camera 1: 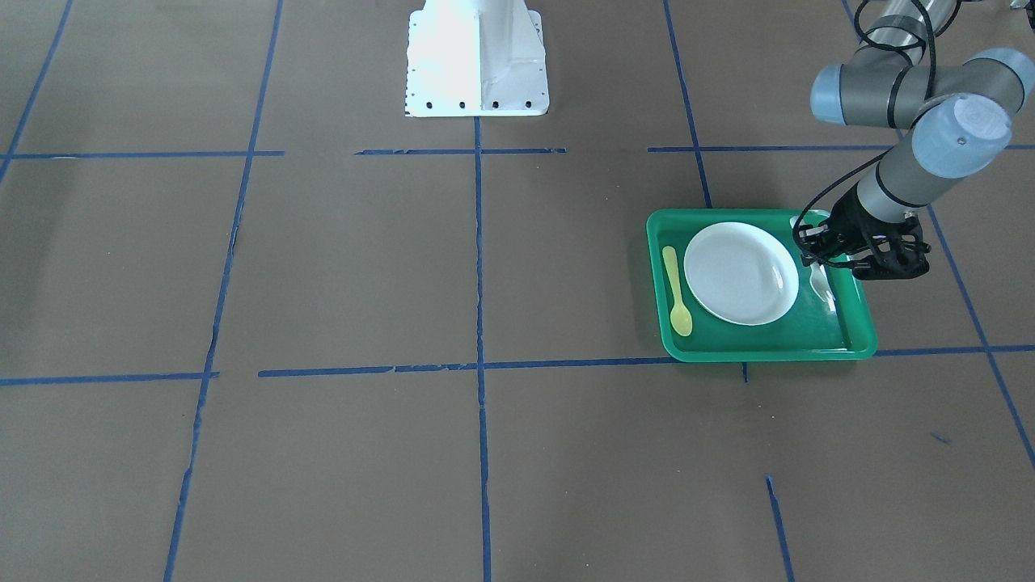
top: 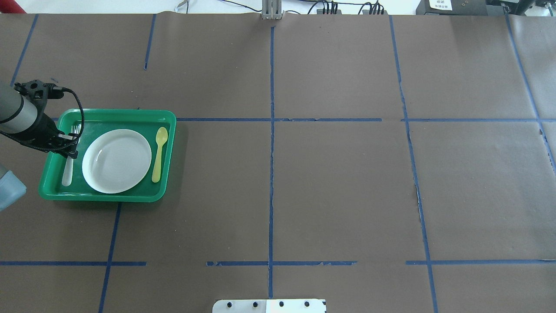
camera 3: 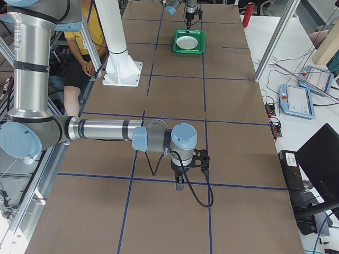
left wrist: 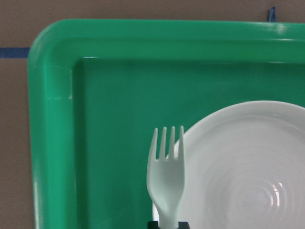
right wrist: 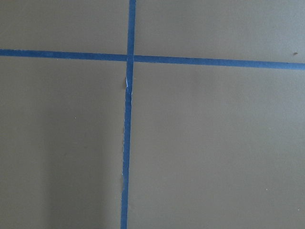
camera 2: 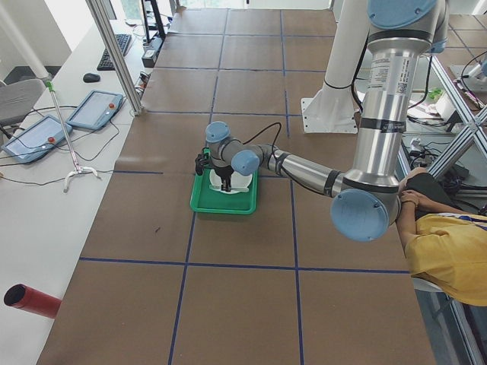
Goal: Place fork
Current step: 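Lift the fork and carry it off the plate toward the tray edge, then lower the fork onto the tray beside the plate and open the left gripper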
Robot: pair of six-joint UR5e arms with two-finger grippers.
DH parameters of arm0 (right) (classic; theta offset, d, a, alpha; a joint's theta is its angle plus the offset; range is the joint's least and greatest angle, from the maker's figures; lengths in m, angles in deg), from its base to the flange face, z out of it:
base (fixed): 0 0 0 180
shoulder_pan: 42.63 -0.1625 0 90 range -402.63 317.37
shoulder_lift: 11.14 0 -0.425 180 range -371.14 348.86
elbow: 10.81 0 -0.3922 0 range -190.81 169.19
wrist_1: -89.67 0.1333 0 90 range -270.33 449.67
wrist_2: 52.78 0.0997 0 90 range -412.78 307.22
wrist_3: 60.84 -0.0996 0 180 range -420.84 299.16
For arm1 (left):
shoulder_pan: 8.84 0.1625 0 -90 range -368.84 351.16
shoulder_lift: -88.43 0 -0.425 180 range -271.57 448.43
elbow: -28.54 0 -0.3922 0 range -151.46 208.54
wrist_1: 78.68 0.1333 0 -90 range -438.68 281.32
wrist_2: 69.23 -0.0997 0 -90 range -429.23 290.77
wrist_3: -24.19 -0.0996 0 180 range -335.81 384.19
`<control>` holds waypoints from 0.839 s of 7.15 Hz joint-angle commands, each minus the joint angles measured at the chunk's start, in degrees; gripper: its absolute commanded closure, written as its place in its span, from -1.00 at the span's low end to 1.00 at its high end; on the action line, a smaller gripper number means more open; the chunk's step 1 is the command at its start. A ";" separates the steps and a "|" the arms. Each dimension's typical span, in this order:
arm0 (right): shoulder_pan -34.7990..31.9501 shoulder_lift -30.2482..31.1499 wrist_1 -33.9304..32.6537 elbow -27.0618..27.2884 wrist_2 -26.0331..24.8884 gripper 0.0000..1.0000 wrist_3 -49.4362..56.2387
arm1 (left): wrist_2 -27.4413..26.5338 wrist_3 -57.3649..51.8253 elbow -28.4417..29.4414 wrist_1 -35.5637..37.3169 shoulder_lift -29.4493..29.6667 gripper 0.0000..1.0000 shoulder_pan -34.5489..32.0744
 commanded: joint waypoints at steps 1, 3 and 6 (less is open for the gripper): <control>0.00 0.00 0.00 0.00 0.00 -1.00 0.00 | 0.05 -0.70 2.59 -0.05 0.31 1.00 -0.20; 0.00 0.00 0.00 0.00 0.00 -1.00 0.00 | 0.05 -0.70 5.14 -2.06 0.75 1.00 -0.02; 0.00 0.00 0.00 0.00 0.00 -1.00 0.00 | 0.05 -0.35 8.31 -3.39 3.12 1.00 0.07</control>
